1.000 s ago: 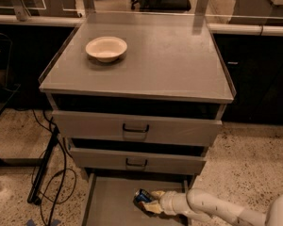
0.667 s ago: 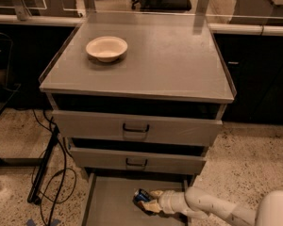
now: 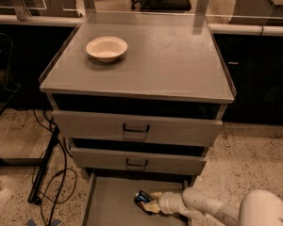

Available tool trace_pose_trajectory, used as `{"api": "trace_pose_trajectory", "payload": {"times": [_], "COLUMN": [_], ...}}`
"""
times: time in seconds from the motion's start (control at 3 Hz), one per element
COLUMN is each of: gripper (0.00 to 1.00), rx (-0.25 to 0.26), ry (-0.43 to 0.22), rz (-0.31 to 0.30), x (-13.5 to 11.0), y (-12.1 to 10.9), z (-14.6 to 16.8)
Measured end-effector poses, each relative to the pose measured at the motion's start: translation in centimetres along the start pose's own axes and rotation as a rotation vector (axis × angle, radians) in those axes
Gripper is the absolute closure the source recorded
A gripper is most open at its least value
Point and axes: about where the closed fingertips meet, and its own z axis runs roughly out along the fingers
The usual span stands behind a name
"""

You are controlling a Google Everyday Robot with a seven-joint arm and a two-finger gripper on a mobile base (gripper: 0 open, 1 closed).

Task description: Place pepsi can into bottom drawer

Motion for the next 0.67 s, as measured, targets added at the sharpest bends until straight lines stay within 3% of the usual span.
{"api": "trace_pose_trajectory", "payload": {"times": [0.67], "gripper": [0.49], "rx": [0.004], "ry": [-0.001], "rz": [0.002], "x": [0.06], "y": [-0.2], "z": [0.07]}}
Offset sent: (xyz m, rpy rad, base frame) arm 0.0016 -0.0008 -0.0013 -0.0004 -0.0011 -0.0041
